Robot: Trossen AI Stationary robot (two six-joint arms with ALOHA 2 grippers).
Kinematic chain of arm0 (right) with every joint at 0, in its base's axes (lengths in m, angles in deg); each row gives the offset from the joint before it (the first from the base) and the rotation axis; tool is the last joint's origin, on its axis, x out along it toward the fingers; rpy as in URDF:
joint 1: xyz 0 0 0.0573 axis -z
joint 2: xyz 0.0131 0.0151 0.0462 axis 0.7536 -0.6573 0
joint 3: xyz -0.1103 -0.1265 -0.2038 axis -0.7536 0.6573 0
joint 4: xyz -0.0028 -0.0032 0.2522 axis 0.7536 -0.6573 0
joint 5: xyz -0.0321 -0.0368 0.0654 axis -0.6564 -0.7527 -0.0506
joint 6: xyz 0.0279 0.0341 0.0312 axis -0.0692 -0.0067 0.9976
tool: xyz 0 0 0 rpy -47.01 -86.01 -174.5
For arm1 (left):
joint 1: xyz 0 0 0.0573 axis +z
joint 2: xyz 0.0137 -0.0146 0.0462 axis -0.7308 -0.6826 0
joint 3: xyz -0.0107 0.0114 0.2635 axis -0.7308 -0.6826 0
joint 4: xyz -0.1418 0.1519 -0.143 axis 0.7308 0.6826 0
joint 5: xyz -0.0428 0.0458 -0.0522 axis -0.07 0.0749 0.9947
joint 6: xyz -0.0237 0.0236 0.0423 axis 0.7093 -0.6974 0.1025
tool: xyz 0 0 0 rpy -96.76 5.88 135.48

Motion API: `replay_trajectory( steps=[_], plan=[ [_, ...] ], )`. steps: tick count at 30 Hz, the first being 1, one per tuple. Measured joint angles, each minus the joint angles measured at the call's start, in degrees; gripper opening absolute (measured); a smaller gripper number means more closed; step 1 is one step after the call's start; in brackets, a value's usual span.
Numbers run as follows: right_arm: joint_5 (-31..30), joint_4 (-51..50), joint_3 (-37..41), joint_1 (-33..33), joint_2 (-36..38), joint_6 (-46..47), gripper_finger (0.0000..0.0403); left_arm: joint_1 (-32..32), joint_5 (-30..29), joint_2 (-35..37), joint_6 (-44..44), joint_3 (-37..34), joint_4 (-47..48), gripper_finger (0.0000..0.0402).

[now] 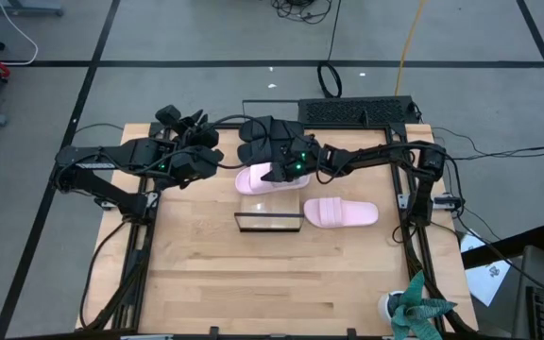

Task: Pick and place slides into the shelf
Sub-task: Put the top pink slide on the shelf, then put the pink slide on the shelf

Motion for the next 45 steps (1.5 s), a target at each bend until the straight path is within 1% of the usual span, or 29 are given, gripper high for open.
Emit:
replay_trajectory(
  steps=[3, 15, 20, 32, 40, 43, 45],
  plan=[
    [0.94, 0.02, 0.00, 0.25, 0.00, 0.37, 0.0132, 0.02, 0.00, 0.00, 0.00, 0.00, 0.00, 0.0078],
    [1.12, -1.05, 0.00, 0.30, 0.02, 0.05, 0.0132, 0.02, 0.00, 0.00, -0.02, 0.00, 0.00, 0.0078],
    [3.94, -2.08, -0.01, 1.05, 0.06, -0.11, 0.0132, 0.02, 0.00, 0.00, 0.04, 0.00, 0.00, 0.0078],
    [4.40, -2.47, -0.02, 2.32, 0.09, -1.20, 0.0132, 0.00, 0.33, 0.00, 0.43, 0.00, 0.00, 0.0078],
    [8.62, -3.64, -0.02, 4.59, 0.15, -2.36, 0.0132, 0.02, 0.35, 0.00, 0.44, 0.00, 0.00, 0.0078],
    [9.66, -5.79, -0.02, 5.85, 1.46, -3.82, 0.0132, 0.02, 0.37, 0.00, 0.44, 0.00, 0.00, 0.0078],
    [9.00, -8.71, -0.02, 6.64, 3.00, -5.65, 0.0132, 0.00, 0.39, 0.00, 0.44, 0.00, 0.00, 0.0078]
  ],
)
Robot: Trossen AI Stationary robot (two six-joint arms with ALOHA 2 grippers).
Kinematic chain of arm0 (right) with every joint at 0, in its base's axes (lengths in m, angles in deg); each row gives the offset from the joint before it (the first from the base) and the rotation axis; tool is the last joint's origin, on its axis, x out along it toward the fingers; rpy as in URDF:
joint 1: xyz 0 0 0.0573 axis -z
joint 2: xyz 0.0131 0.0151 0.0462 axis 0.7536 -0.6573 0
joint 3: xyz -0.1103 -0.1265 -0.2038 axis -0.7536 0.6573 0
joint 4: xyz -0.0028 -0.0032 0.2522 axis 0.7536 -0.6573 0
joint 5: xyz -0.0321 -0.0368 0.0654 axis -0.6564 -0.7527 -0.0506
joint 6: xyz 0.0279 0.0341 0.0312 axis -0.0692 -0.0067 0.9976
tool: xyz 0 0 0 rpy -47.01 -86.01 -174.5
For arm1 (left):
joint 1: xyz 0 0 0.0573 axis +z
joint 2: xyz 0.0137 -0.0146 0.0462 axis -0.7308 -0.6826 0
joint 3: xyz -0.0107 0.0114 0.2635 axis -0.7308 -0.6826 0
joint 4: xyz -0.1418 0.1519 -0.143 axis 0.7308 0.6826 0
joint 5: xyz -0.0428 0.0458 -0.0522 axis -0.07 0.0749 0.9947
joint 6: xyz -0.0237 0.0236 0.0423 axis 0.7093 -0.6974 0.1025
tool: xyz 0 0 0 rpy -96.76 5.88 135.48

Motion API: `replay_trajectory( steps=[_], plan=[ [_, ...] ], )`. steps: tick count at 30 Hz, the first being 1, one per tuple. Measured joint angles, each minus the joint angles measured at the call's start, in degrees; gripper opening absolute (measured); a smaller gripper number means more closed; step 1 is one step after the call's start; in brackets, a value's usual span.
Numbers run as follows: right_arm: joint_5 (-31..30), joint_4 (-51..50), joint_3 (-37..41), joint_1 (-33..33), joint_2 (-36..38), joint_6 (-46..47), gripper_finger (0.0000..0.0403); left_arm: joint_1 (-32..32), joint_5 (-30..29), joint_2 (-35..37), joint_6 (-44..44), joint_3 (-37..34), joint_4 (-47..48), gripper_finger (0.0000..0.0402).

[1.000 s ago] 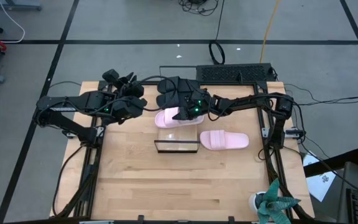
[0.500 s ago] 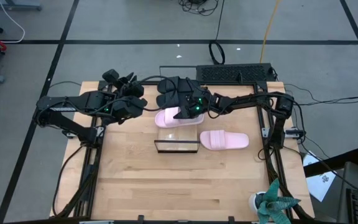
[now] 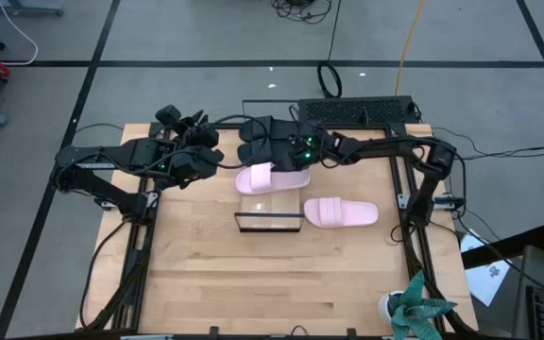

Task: Pick and place slides into the shelf
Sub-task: Put the pink slide on the shelf

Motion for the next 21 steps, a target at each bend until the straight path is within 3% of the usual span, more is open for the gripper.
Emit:
replay_trajectory(
  steps=[6, 16, 21],
  plan=[
    [-4.77, -10.71, 0.00, 2.17, 6.43, -6.81, 0.0132, 0.00, 0.02, 0.00, -0.02, 0.00, 0.02, 0.0078],
    [-20.33, -43.48, 0.02, 5.23, 23.82, -18.46, 0.0132, 0.00, 0.02, 0.00, 0.26, 0.00, 0.28, 0.0078],
    [-21.80, -59.43, 0.02, 3.05, 32.48, -17.24, 0.0132, -0.02, 0.02, 0.00, 0.97, 0.00, 0.26, 0.0078]
  ],
)
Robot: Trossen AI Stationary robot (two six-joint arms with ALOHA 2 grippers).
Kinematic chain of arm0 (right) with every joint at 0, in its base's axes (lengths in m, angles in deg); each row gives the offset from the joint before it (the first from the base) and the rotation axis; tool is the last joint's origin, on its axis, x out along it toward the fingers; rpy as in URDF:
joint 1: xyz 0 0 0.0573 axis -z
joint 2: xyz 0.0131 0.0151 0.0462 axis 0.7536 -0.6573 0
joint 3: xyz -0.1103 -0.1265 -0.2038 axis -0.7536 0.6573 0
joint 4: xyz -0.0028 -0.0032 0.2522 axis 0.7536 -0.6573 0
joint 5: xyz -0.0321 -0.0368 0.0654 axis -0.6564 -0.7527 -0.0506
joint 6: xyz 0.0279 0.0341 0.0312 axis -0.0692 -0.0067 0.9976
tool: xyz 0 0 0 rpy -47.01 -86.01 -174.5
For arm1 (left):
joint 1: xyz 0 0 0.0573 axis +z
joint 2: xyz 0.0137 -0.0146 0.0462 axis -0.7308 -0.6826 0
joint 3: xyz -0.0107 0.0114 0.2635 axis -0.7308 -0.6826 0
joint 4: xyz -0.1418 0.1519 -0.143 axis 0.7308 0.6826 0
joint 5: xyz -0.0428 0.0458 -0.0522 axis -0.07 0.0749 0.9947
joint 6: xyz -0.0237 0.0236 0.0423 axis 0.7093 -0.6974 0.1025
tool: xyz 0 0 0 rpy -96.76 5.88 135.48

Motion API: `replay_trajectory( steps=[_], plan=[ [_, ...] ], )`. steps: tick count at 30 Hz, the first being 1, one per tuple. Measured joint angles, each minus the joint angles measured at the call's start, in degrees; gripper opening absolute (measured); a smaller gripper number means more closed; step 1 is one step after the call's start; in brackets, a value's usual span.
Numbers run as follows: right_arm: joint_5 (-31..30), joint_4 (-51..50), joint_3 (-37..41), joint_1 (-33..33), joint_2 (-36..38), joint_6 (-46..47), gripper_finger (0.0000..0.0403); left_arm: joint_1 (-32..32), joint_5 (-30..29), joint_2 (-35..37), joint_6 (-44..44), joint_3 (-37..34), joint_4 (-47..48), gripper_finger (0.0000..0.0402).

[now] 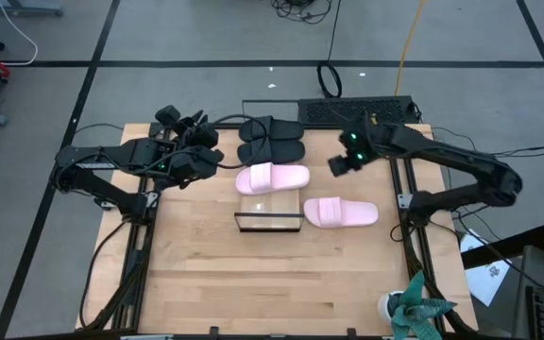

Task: Pick and place slides into the shelf
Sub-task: Put the pink slide on the shelf

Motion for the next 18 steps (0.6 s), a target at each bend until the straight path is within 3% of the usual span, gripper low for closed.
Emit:
replay_trajectory(
  steps=[4, 9, 13, 18],
  plan=[
    [0.01, -9.35, 0.04, -4.71, 5.14, 4.93, 0.0132, 0.00, 0.00, 0.00, 0.14, 0.00, -0.04, 0.0078],
    [0.07, -11.36, 5.25, -11.50, 9.22, 15.71, 0.0132, 0.00, 0.00, 0.00, 2.11, 0.00, -0.09, 0.0078],
    [0.07, -6.39, 11.86, -15.38, 11.35, 22.75, 0.0132, 0.00, 0.02, 0.00, 3.21, 0.00, -0.13, 0.0078],
    [0.07, 8.16, 20.51, -17.86, 12.81, 27.91, 0.0132, 0.02, 0.80, 0.00, 3.28, 0.00, -0.35, 0.0078]
  ],
)
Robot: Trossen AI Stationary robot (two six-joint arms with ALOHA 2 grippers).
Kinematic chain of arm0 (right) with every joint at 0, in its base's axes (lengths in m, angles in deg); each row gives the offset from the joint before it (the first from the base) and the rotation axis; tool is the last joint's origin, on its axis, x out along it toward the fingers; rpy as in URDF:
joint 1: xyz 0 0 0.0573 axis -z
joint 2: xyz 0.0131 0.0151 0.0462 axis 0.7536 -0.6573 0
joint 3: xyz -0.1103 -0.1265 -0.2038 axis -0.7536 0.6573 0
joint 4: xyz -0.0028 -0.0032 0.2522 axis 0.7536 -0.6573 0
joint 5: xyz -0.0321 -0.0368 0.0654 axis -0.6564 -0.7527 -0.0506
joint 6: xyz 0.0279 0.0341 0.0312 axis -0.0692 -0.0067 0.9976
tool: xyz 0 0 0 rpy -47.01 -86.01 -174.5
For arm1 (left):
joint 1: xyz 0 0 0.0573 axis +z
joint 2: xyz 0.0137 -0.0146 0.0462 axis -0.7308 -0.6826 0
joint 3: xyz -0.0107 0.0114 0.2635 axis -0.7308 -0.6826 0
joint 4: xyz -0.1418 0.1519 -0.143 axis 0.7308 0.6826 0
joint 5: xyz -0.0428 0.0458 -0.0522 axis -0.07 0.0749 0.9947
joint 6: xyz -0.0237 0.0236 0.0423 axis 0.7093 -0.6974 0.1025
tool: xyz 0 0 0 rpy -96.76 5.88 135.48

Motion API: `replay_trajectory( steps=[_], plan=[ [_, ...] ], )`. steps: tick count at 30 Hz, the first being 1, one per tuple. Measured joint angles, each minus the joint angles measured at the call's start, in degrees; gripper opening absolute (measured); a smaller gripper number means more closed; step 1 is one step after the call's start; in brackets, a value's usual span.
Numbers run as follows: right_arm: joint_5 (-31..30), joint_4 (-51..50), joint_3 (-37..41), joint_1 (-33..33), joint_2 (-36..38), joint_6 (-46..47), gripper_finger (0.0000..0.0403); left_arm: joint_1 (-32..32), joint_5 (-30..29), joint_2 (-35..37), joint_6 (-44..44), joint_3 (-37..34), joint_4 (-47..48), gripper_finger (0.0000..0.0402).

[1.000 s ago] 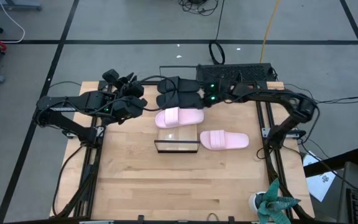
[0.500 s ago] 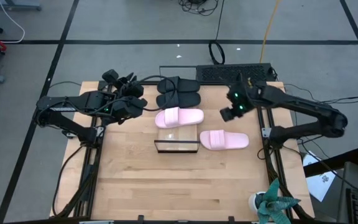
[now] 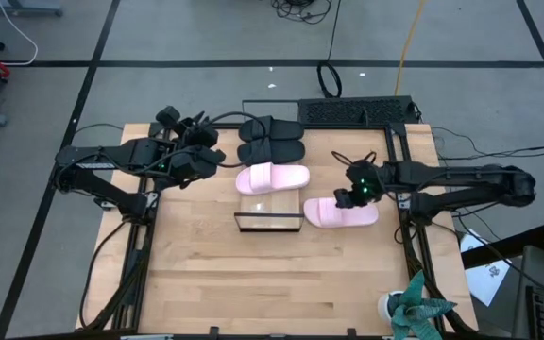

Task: Pick and place slides into the shelf
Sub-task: Put the pink slide on the shelf

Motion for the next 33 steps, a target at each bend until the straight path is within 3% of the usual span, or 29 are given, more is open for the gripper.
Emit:
replay_trajectory(
  steps=[8, 22, 26, 31, 33],
  plan=[
    [-0.10, 11.51, 9.16, -3.13, 0.04, 5.86, 0.0132, 0.00, 3.20, 0.00, -0.12, 0.00, 0.00, 0.0078],
    [-3.08, 17.54, 12.14, -4.10, 0.04, 6.79, 0.0128, -0.01, 3.20, 0.00, -0.23, 0.00, 0.01, 0.0078],
    [-3.08, 17.42, 12.14, -4.10, 0.04, 5.98, 0.0095, 0.00, 3.20, 0.00, -0.05, 0.00, 0.00, 0.0078],
    [-3.50, 17.64, 12.17, -4.10, 0.04, 4.41, 0.0015, 0.00, 3.26, 0.00, 0.91, 0.00, 0.00, 0.0078],
    [-4.22, 17.73, 12.17, -4.10, 0.04, 4.44, 0.0010, 0.00, 3.28, 0.00, 0.95, 0.00, 0.00, 0.0078]
  ],
)
